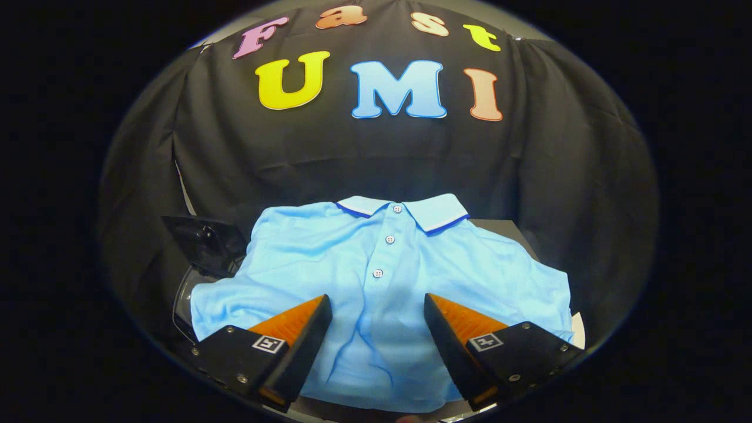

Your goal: Put the clothes into the washing machine and then close the washing machine lid.

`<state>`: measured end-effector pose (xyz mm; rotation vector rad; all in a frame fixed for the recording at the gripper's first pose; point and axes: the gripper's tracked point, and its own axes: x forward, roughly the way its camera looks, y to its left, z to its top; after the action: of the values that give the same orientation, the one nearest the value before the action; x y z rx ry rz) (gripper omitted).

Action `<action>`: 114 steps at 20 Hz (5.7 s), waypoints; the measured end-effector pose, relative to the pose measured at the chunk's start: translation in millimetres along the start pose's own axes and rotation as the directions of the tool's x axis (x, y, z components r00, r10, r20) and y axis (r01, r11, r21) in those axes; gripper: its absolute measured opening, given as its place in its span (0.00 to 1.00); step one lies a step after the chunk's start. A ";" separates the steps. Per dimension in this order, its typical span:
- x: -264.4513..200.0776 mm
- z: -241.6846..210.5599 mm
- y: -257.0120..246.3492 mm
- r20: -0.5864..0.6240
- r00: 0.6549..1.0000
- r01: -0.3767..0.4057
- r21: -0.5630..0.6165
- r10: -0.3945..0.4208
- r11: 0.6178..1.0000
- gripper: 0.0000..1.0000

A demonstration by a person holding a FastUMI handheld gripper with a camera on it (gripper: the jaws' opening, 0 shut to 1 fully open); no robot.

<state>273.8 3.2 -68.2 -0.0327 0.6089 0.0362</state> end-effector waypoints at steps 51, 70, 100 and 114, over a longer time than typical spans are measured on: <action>-59.7 1.8 418.5 -0.078 0.735 -0.678 -0.104 0.674 0.727 0.01; 18.6 -54.4 466.6 -0.107 0.882 -0.468 -0.076 0.459 0.881 0.00; 175.0 -251.9 426.4 -0.509 0.845 -0.115 0.123 0.162 0.986 0.06; 132.0 -179.8 430.2 -0.393 0.908 -0.129 0.066 0.144 0.989 0.96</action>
<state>260.6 428.6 -299.8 0.0416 1.0200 0.1571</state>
